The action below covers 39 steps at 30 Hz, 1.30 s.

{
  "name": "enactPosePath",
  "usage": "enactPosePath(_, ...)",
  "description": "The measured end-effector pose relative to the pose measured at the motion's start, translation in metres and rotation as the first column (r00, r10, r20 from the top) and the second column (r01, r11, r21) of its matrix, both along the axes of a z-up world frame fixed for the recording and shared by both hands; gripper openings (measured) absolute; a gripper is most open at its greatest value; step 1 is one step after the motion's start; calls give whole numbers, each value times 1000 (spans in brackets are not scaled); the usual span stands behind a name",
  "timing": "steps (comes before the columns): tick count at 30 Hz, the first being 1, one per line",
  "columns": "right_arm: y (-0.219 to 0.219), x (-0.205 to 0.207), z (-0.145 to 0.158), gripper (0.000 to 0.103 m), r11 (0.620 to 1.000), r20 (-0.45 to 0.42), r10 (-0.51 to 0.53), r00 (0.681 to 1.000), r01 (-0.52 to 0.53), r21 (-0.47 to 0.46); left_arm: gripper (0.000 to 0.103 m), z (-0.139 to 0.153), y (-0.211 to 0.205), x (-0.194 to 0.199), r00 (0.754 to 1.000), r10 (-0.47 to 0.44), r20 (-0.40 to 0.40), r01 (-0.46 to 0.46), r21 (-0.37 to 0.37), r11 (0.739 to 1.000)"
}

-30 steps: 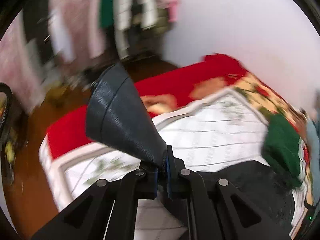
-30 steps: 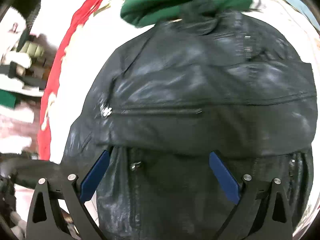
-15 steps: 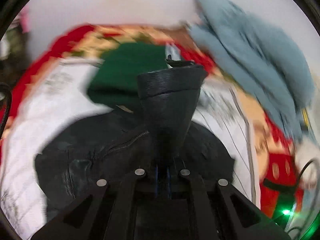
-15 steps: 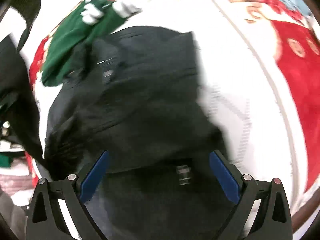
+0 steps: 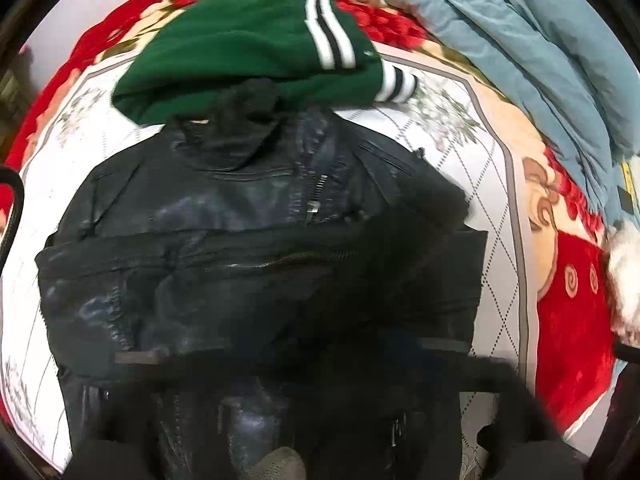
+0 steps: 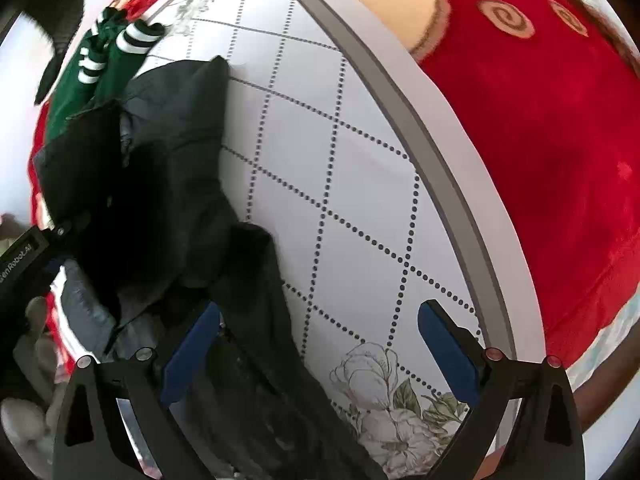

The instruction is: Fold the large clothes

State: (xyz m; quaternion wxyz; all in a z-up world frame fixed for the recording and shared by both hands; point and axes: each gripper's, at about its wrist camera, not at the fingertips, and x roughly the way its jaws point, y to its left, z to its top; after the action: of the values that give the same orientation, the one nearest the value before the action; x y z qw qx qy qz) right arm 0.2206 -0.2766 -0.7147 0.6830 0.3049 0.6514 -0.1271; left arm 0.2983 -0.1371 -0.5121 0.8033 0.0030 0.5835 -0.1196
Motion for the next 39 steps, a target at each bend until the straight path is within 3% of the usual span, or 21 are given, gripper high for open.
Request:
enactPosePath(6, -9, 31, 22, 101, 997, 70, 49, 996, -52, 51, 103, 10, 19, -6, 999, 38, 19, -38, -3, 999)
enactPosePath(10, -6, 63, 28, 101, 991, 115, 37, 993, -52, 122, 103, 14, 66, -2, 985, 171, 25, -173, 64, 983)
enactPosePath(14, 15, 113, 25, 91, 988, 160, 87, 983, -106, 114, 103, 7, 136, 12, 938, 341, 61, -347, 202, 916)
enactPosePath(16, 32, 138, 13, 88, 984, 130, 147, 981, -159, 86, 103, -1, 166, 19, 913, 399, 87, -406, 286, 868)
enactPosePath(17, 44, 153, -1, 87, 977, 69, 202, 977, -206, 61, 103, -4, 178, 22, 903, 420, 87, -425, 309, 851)
enactPosePath(19, 60, 167, -20, 62, 968, -37, 249, 968, -250, -15, 103, -9, 202, 24, 881, 467, 76, -464, 332, 821)
enactPosePath(21, 61, 165, -16, 31, 968, -51, 231, 972, -235, -86, 103, -8, 215, 24, 863, 499, 78, -494, 338, 801)
enactPosePath(24, 51, 148, 14, 16, 979, 8, 178, 984, -176, -105, 103, -5, 233, 20, 835, 544, 90, -539, 341, 771)
enactPosePath(29, 48, 121, 44, 13, 983, 23, 105, 994, -100, -155, 103, -26, 237, 32, 829, 557, 50, -536, 358, 765)
enactPosePath(31, 50, 120, 35, 13, 977, -11, 110, 994, -110, -181, 103, -45, 238, 44, 841, 538, 64, -516, 395, 760)
enactPosePath(34, 56, 135, 5, 17, 961, -94, 150, 984, -167, -221, 103, -80, 238, 61, 860, 509, 8, -463, 431, 775)
enactPosePath(36, 57, 146, -13, 26, 956, -153, 168, 974, -199, -214, 103, -84, 237, 64, 868, 497, 16, -454, 436, 777)
enactPosePath(39, 43, 154, -11, 30, 981, -174, 124, 977, -147, -130, 103, -74, 237, 60, 879, 476, 21, -436, 436, 787)
